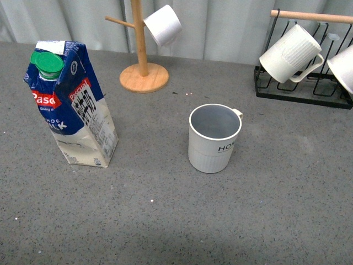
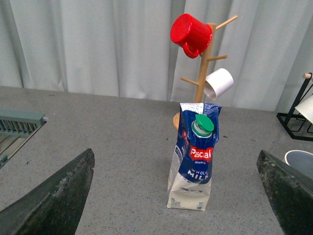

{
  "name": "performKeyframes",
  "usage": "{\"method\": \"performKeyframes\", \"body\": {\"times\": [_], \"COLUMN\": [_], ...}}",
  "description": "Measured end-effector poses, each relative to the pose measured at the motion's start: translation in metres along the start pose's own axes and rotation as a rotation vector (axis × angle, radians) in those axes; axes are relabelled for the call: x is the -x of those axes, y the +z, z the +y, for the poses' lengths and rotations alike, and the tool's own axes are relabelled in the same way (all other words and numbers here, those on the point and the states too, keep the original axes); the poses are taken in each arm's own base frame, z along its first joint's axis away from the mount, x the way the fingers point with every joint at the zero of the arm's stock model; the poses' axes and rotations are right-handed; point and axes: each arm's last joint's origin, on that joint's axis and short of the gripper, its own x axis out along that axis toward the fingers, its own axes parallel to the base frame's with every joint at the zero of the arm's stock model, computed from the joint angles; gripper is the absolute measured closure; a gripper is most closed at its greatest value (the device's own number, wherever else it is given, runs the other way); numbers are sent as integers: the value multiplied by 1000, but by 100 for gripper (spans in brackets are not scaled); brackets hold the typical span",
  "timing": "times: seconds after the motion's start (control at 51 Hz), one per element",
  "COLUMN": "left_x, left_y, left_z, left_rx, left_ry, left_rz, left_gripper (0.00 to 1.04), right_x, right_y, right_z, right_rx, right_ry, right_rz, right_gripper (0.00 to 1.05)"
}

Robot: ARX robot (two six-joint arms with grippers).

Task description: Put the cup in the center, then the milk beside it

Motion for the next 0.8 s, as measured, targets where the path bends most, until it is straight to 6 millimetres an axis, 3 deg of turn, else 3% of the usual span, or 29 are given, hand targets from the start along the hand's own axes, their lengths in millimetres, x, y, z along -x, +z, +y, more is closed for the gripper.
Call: {"method": "performKeyframes", "body": {"times": [0.255,0.804], "left_x": [0,0], "left_y": [0,0], "left_z": [0,0], "left_rx": [0,0], "left_ry": [0,0], "left_rz": [0,0], "left_gripper": [7,7], "right_x": [0,0], "right_y": [0,0], "right_z": [0,0], "right_rx": [1,1], "right_ry": [0,0], "right_rz": [3,2], "right_gripper": [103,16]}}
